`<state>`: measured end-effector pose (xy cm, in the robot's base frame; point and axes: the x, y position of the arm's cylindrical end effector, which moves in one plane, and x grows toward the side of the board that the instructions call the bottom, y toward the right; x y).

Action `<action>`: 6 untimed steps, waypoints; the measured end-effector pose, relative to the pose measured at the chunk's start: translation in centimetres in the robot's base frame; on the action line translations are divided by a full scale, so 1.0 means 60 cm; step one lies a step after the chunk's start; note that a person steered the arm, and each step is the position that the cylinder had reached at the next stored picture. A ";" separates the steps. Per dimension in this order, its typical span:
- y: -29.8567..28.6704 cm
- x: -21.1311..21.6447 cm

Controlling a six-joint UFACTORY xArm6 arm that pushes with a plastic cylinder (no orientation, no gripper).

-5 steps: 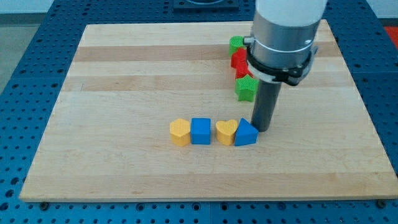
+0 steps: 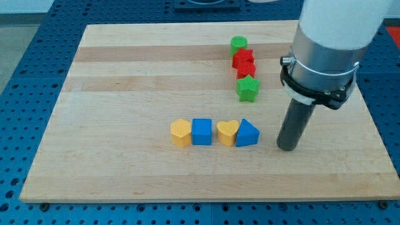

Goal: Push the yellow heart blue triangle into the blue cube

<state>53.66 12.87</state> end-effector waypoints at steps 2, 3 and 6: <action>-0.029 0.000; -0.039 -0.003; -0.073 -0.006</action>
